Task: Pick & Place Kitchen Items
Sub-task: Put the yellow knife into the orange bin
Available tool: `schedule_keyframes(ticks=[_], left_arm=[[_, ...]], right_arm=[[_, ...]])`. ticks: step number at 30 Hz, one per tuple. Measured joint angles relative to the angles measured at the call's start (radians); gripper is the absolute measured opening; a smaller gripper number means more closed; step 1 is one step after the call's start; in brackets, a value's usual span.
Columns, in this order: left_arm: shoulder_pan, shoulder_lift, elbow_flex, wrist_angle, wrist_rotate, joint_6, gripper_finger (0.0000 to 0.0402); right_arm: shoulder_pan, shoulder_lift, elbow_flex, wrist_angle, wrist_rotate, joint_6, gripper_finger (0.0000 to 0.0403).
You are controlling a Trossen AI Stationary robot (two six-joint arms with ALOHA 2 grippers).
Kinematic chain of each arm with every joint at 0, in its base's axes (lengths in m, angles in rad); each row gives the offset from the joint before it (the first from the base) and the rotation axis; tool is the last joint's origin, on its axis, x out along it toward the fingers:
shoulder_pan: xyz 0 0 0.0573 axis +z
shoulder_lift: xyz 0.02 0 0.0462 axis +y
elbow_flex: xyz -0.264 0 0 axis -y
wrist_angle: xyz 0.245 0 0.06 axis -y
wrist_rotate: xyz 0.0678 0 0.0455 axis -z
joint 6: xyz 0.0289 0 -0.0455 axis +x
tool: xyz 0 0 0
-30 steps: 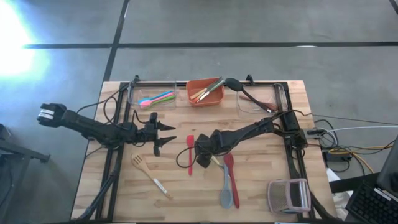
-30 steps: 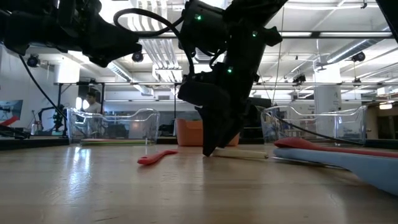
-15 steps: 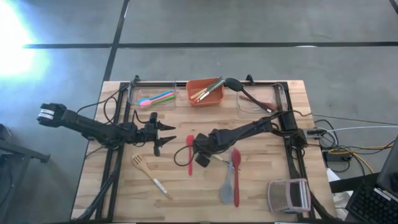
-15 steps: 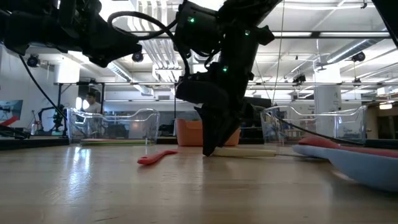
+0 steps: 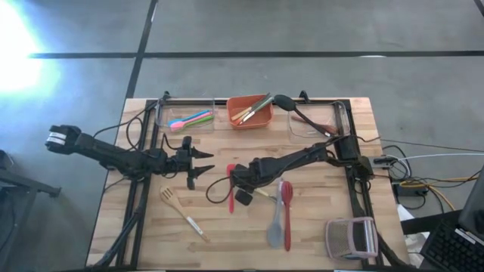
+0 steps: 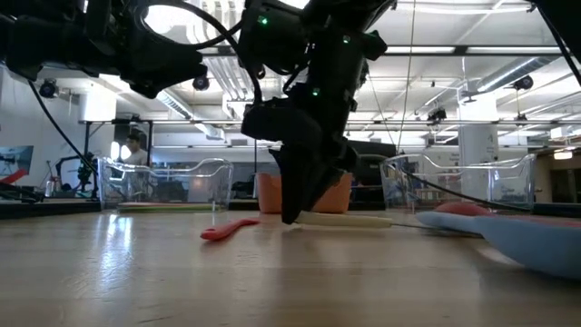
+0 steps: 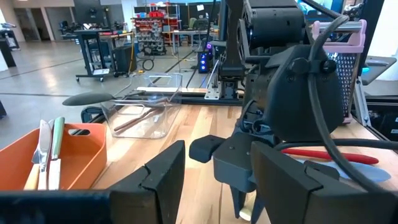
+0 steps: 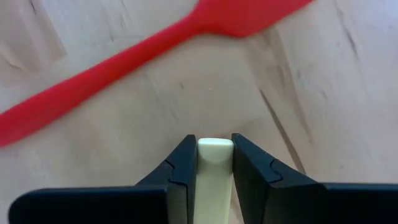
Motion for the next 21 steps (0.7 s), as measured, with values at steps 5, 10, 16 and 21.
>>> schedule_keyframes(ticks=[5,10,16,21], left_arm=[[0.000,0.000,0.000,0.000,0.000,0.000,0.0186],[0.000,0.000,0.000,0.000,0.000,0.000,0.0186],[0.000,0.000,0.000,0.001,0.000,0.000,0.0186],[0.000,0.000,0.000,0.001,0.000,0.000,0.0186]], right_arm=[[-0.004,-0.007,0.014,-0.003,0.001,-0.020,0.0064],[-0.011,-0.046,0.024,-0.002,0.009,-0.037,0.0064],[-0.029,-0.105,0.025,0.017,0.035,-0.050,0.0064],[-0.056,-0.166,0.025,0.018,0.077,-0.087,0.0064]])
